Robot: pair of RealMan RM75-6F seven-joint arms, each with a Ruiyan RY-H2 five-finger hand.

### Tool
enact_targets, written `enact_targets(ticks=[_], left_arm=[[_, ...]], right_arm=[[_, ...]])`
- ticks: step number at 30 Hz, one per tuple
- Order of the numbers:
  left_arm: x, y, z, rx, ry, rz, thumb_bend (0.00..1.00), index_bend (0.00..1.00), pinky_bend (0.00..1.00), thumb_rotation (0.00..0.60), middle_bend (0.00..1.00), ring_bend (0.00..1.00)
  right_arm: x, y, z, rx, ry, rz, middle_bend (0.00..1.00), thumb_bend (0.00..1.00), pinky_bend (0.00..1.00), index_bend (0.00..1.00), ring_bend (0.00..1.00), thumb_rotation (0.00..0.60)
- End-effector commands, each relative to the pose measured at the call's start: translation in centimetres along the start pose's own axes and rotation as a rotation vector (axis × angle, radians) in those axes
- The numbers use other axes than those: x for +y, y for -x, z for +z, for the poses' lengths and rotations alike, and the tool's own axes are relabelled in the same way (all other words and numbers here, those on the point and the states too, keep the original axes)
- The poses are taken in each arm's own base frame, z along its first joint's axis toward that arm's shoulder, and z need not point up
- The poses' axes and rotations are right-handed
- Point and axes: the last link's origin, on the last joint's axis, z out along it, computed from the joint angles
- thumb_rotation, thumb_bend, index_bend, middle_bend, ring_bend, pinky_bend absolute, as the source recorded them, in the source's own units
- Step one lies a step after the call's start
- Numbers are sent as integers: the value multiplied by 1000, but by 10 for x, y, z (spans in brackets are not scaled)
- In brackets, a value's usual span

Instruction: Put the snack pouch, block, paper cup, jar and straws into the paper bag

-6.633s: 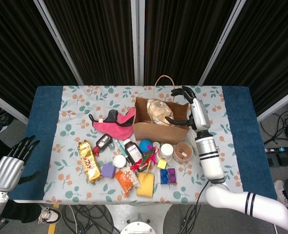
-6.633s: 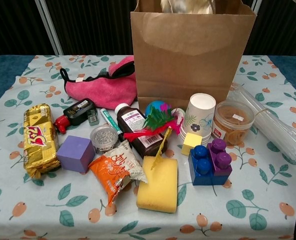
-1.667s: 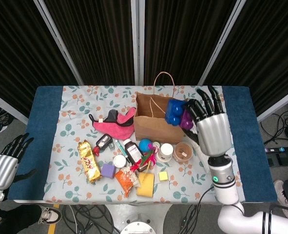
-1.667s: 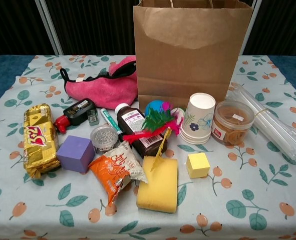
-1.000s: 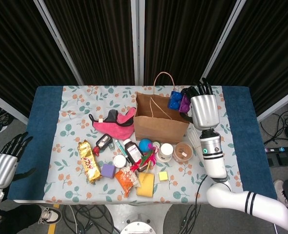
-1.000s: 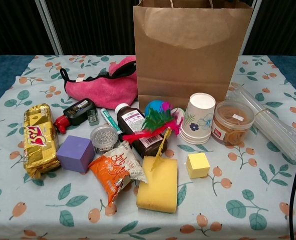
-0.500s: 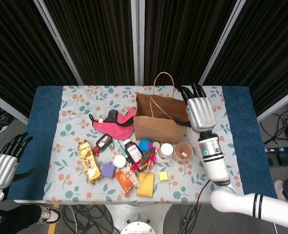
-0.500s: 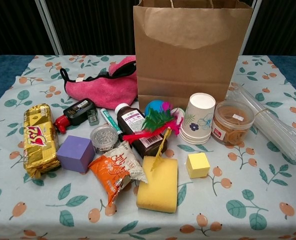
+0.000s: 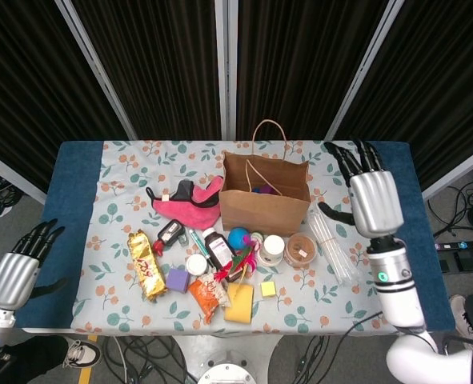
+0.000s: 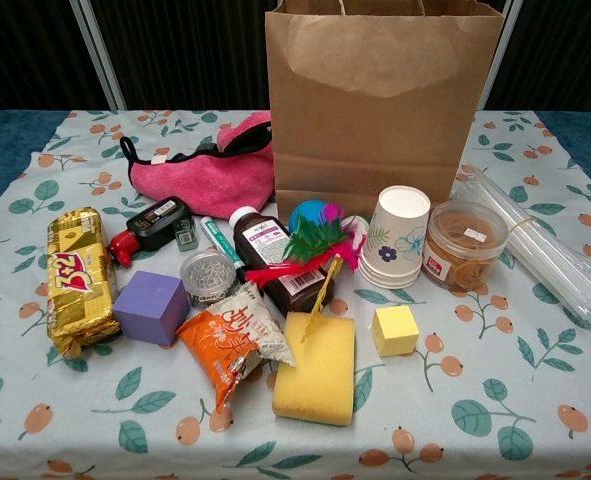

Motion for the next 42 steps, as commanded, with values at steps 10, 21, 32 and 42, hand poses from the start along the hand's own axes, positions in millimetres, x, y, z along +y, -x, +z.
enact_targets(ticks=[10, 21, 32, 42], left_arm=[[6, 1, 1, -7, 20, -3, 30, 118, 209, 600, 135, 84], [3, -1, -2, 9, 8, -7, 31, 118, 209, 600, 135, 84], [-4, -2, -4, 18, -6, -14, 31, 118, 209, 600, 135, 84], [-10, -1, -4, 17, -15, -21, 30, 118, 209, 600, 135, 84]], right_arm=[[58, 82, -102, -377, 88, -25, 260, 0, 127, 144, 32, 600], [18, 121, -100, -381, -55, -44, 250, 0, 127, 144, 23, 600], [-8, 159, -82, -367, -107, -167, 191, 0, 126, 151, 0, 600], [-22, 184, -83, -369, -98, -188, 196, 0, 126, 152, 0, 600]])
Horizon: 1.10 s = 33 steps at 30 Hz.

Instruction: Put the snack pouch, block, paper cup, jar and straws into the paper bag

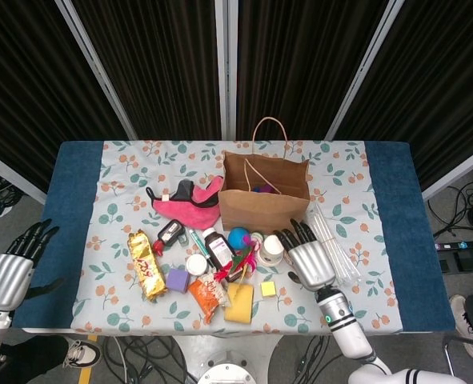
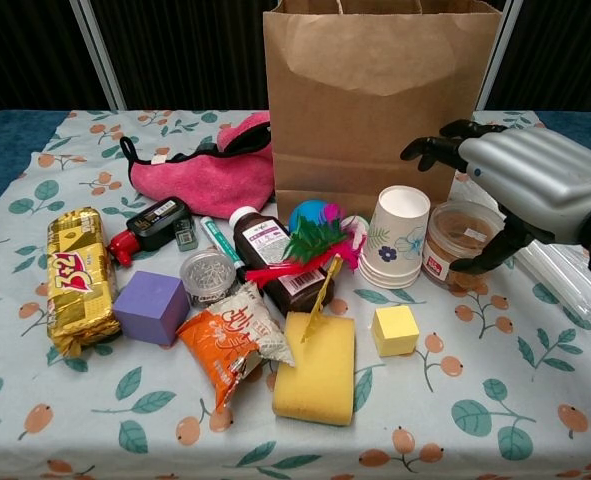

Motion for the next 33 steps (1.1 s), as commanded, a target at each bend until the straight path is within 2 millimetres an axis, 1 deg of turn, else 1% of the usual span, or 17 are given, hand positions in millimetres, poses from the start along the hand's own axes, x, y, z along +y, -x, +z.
enact_targets(ticks=[1, 9, 15, 21, 24, 29, 33], left_arm=[[-1, 0, 0, 0, -1, -2, 30, 118, 209, 600, 135, 84], [-3, 0, 0, -1, -4, -4, 31, 118, 209, 600, 135, 83], [-3, -2, 1, 4, 3, -2, 31, 118, 209, 600, 135, 84], [-4, -2, 2, 4, -1, -5, 31, 119, 209, 600, 135, 84], [-5, -3, 1, 5, -4, -6, 31, 119, 209, 600, 135, 83], [-6, -3, -1, 4, -10, -8, 31, 119, 209, 600, 135, 84], [-6, -2, -2, 4, -10, -9, 31, 118, 209, 600, 135, 84]], right_arm=[[-4, 4, 2, -2, 5, 7, 197, 0, 126, 152, 0, 600], [-10, 9, 9, -1, 26, 18, 201, 0, 126, 152, 0, 600], [-13, 17, 12, -26, 35, 21, 206, 0, 126, 152, 5, 600], [-16, 26, 12, -47, 33, 16, 271, 0, 126, 158, 45, 600], [-18, 27, 12, -37, 32, 22, 307, 0, 126, 206, 72, 600], [-19, 25, 13, -2, 31, 28, 387, 4, 136, 316, 130, 600], [-18, 23, 15, 23, 32, 31, 446, 51, 161, 397, 180, 600]])
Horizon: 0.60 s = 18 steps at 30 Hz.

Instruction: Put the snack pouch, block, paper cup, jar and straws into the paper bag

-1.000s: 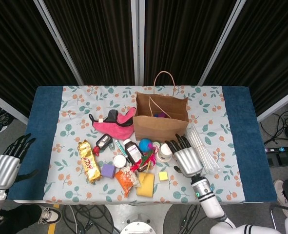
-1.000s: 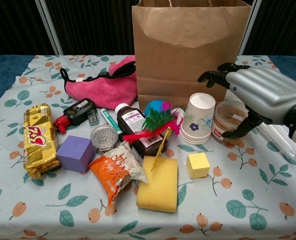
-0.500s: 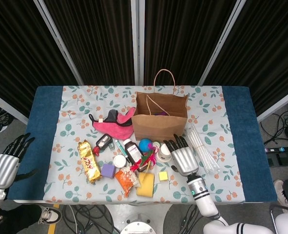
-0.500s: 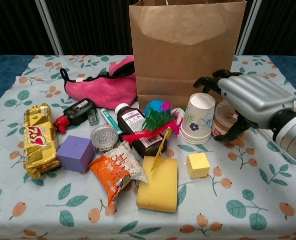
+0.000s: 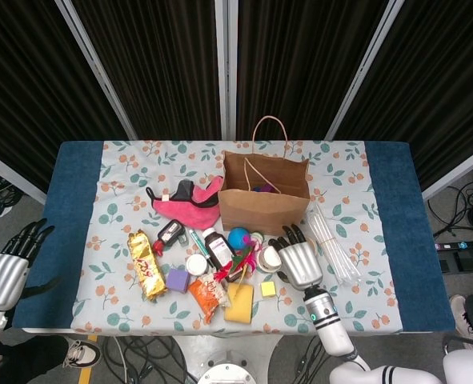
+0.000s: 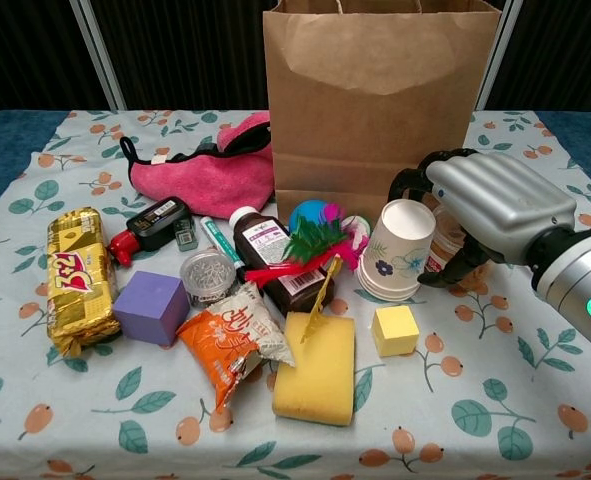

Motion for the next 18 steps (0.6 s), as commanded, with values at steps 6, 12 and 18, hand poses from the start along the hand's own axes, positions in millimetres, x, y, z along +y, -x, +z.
enact_targets(ticks=[6, 12, 18], left_arm=[[1, 1, 0, -2, 0, 1, 31, 119, 209, 600, 135, 83], [1, 0, 0, 1, 2, 1, 31, 118, 209, 600, 135, 84], [2, -1, 1, 0, 5, 1, 31, 119, 209, 600, 135, 83]], right_arm=[[1, 1, 2, 26, 0, -4, 486, 85, 182, 482, 216, 600], [-2, -11, 1, 77, -22, 24, 525, 100, 201, 550, 248, 600], [-10, -64, -10, 236, -77, 93, 526, 98, 203, 552, 248, 600]])
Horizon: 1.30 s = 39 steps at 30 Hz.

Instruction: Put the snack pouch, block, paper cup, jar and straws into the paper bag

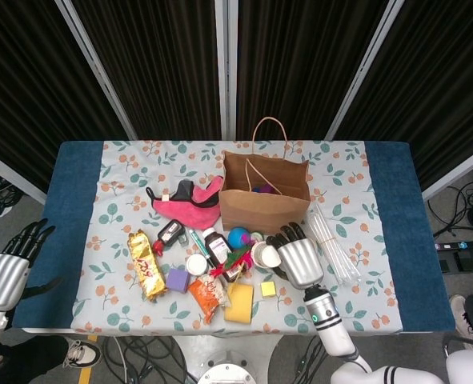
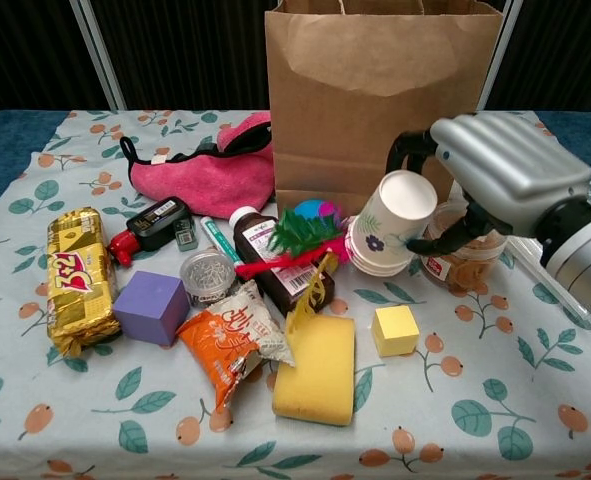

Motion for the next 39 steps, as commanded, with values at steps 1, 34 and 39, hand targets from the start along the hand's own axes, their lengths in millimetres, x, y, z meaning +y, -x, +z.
enact_targets(ticks=[1, 34, 39], left_arm=[[0, 0, 0, -2, 1, 1, 31, 119, 209, 600, 135, 84], [4, 0, 7, -12, 6, 16, 31, 118, 209, 600, 135, 84], [6, 0, 7, -7, 10, 10, 31, 118, 209, 600, 135, 84]], right_arm=[[-6, -48, -2, 135, -36, 59, 526, 98, 203, 552, 248, 600], [39, -143, 90, 338, 140, 56, 472, 17, 204, 492, 227, 600], [42, -141, 88, 267, 131, 52, 393, 0, 206, 274, 119, 600]])
